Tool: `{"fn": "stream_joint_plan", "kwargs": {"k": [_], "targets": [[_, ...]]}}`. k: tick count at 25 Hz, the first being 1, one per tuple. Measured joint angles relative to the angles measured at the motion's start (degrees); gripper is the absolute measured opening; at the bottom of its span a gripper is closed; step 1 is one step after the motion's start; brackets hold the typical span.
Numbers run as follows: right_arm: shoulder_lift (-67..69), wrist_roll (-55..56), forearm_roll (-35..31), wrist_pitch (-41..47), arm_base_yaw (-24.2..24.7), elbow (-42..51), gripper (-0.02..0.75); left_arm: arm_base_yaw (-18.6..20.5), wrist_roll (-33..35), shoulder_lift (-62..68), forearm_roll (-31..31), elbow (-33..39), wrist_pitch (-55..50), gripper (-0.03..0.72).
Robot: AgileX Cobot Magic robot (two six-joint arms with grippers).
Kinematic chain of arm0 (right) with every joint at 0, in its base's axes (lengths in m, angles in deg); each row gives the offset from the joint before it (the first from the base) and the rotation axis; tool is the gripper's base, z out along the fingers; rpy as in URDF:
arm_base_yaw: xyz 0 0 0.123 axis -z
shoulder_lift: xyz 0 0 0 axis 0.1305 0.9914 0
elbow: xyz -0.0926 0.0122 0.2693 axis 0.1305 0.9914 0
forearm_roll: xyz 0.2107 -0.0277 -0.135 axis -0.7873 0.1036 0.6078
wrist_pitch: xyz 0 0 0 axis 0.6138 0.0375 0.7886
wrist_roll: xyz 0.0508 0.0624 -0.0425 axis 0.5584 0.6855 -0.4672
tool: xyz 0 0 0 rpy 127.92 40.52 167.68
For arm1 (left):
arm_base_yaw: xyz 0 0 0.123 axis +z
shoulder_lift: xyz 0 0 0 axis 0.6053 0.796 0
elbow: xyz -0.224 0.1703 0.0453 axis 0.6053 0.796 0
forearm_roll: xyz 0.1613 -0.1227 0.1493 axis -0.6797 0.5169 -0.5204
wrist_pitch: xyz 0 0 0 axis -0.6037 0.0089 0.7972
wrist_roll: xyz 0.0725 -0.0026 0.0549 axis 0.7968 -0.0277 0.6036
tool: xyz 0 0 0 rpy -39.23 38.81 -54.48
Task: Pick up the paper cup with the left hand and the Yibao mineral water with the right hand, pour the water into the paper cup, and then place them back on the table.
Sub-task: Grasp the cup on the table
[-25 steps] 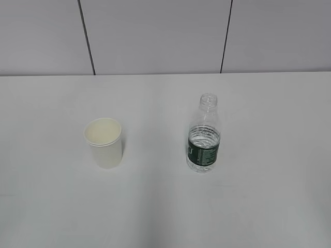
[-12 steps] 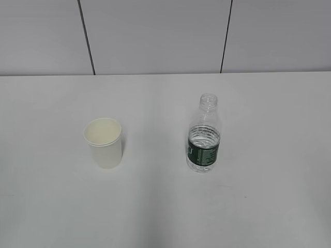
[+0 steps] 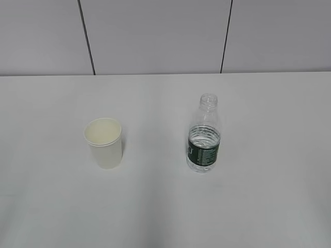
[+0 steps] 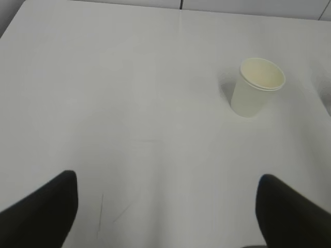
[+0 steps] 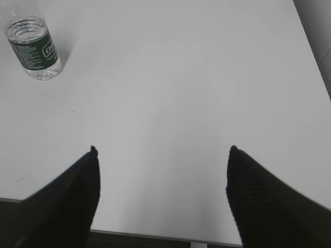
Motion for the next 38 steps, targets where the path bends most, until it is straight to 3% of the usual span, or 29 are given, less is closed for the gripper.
{"fn": "stream_joint_plan", "kwargs": {"k": [24, 38], "targets": [[0.0, 0.0, 0.0, 0.0, 0.0, 0.0, 0.592, 0.0, 0.2, 0.0, -1.1, -0.2, 0.8, 0.602], [0.0, 0.0, 0.0, 0.0, 0.0, 0.0, 0.592, 0.0, 0.6, 2.1, -1.8, 1.4, 25.0, 0.591]]}}
